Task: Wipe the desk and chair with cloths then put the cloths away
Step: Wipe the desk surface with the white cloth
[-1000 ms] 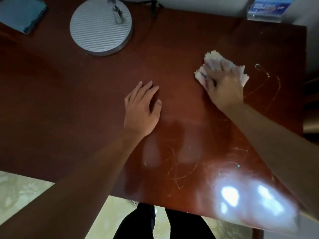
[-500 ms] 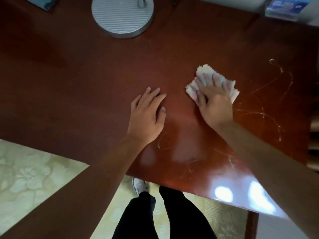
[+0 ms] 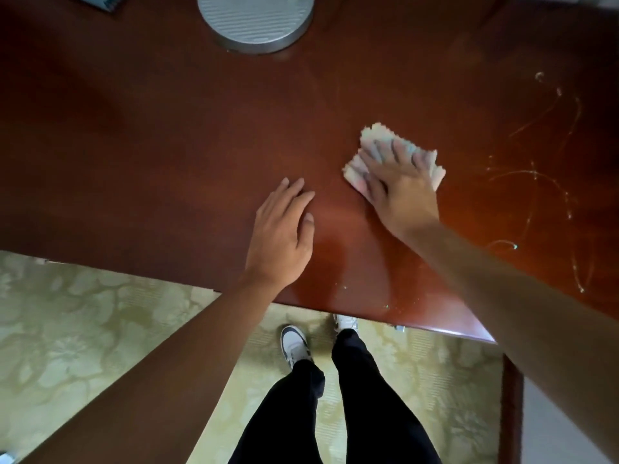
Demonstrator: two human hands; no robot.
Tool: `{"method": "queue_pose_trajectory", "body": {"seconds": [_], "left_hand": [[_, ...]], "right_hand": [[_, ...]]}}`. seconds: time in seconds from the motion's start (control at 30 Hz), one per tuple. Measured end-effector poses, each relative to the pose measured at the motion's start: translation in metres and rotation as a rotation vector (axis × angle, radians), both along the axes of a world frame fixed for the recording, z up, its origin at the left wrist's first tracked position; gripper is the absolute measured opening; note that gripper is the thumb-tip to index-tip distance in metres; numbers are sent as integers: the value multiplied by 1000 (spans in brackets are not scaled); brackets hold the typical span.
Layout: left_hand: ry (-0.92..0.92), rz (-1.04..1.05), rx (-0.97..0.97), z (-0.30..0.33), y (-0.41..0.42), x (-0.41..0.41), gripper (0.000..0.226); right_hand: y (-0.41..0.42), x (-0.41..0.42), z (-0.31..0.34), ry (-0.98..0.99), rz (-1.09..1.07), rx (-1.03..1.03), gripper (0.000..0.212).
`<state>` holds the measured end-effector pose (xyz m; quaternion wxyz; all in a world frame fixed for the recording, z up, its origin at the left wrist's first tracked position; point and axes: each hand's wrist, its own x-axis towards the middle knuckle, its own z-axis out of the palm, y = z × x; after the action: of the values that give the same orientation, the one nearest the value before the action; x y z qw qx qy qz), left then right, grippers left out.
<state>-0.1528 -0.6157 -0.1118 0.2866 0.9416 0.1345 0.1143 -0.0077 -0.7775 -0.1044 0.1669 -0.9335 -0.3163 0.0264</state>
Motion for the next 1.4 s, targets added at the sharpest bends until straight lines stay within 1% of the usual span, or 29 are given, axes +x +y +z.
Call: {"method": "queue_pose_trajectory", "body": {"seconds": [0.03,0.07,0.17,0.23,0.3,0.33,0.37,0.43,0.47,0.5,0.57,0.63,0.7,0.73,0.8,0.83,0.87,0.93,1.0,1.07,1.17,1.23,1.3,1.4], "left_hand": [[-7,-21,14,-2,3,-5,37],[-15,-32,14,-4,4,-8,38],[6,-9,-44,-2,4,-9,38],[18,-7,-39,-1,1,-9,37],[22,-28,-13,-3,-4,-11,37],[21,-38,4,-4,-6,-13,37],[14,-40,19,-4,-9,-12,37],[20,-44,49,-5,-14,-12,38],[25,-33,57,-4,-15,-13,38],[27,-24,60,-4,-16,-12,38],[37,-13,51,-5,-17,-11,38],[50,-8,61,-5,-17,-12,38],[61,-16,79,-4,-19,-12,38],[68,-21,89,-3,-19,-12,38],[73,-31,108,-4,-20,-10,38],[74,-34,115,-4,-19,-9,38],[75,-37,121,-4,-19,-8,38],[83,-35,136,-5,-19,-8,38],[83,-29,152,-4,-20,-8,38],[76,-13,148,-5,-20,-7,38],[60,5,131,-4,-22,-6,36],[51,6,126,-3,-23,-3,35],[44,0,105,-2,-22,0,35],[29,-47,14,-1,-12,5,43]], "right_hand": [[8,-15,-1,11,-22,3,47],[11,-38,-3,-2,6,15,49],[-5,-132,-4,-28,181,37,45],[-23,-162,-5,-29,268,38,41],[-34,-139,-5,-44,366,-21,42],[-35,-115,-5,-56,340,-41,43],[-33,-85,-3,-70,251,-33,45],[-34,-26,-2,-33,-11,-25,45],[-33,-9,-1,-23,-89,-31,45],[-32,-8,-3,-36,-114,-32,45],[-35,-43,-7,-41,-50,-9,47],[-43,-109,-10,-28,73,39,48],[-55,-168,-9,-1,162,52,44],[-60,-178,-9,-7,202,54,42],[-70,-155,-9,1,267,37,42],[-71,-134,-10,-2,262,26,44],[-72,-107,-11,-2,221,21,44],[-66,-52,-9,8,49,26,44],[-54,-21,-8,-1,-100,31,44],[-43,-36,-10,-13,-133,27,45],[-48,-122,-11,13,-56,38,48],[-55,-174,-9,20,-16,52,43],[-56,-176,-8,7,14,50,40],[-31,-120,-5,15,40,14,43]]}}
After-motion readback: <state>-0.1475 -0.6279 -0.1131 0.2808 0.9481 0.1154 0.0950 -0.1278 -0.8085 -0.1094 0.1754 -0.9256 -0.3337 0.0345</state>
